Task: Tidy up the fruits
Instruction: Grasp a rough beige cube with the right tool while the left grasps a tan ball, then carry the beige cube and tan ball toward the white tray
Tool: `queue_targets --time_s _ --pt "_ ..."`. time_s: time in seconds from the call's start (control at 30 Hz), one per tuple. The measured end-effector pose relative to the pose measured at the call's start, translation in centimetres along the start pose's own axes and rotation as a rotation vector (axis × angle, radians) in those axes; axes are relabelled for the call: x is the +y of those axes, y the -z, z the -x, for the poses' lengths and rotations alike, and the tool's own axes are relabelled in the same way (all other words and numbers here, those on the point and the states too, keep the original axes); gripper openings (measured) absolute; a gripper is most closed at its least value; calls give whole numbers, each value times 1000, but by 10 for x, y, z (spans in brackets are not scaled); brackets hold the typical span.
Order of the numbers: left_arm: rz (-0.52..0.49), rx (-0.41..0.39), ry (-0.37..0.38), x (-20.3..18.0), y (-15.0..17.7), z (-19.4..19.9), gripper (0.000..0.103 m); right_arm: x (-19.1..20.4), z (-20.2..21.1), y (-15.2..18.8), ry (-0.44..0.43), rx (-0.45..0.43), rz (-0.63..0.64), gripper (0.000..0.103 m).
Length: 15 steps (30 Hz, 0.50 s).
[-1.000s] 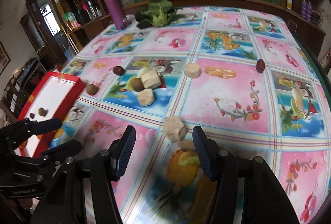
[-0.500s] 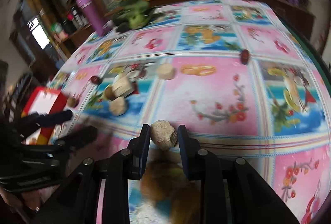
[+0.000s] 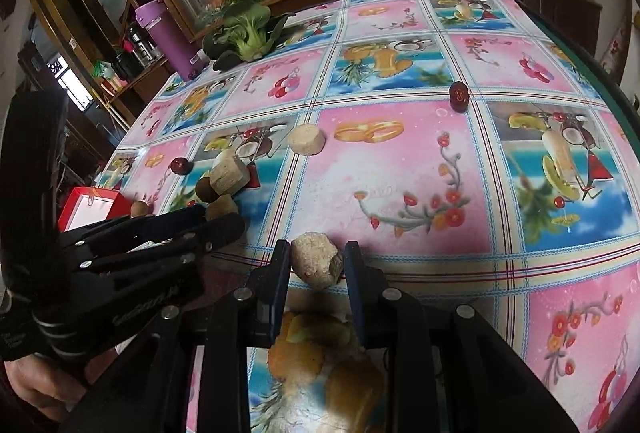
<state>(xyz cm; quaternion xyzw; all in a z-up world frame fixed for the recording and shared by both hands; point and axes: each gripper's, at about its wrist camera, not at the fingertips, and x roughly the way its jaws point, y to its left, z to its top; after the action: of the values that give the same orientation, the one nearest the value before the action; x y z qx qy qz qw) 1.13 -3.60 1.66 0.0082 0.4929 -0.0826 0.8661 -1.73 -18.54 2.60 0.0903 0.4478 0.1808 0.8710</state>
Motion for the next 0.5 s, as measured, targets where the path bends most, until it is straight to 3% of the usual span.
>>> queue_targets --time_s 0.13,0.5 --pt "-13 -12 4 -3 -1 -2 27 -1 -4 0 -5 20 -6 26" --pt "-8 -53 32 1 12 25 26 4 5 0 -32 -36 15 26"
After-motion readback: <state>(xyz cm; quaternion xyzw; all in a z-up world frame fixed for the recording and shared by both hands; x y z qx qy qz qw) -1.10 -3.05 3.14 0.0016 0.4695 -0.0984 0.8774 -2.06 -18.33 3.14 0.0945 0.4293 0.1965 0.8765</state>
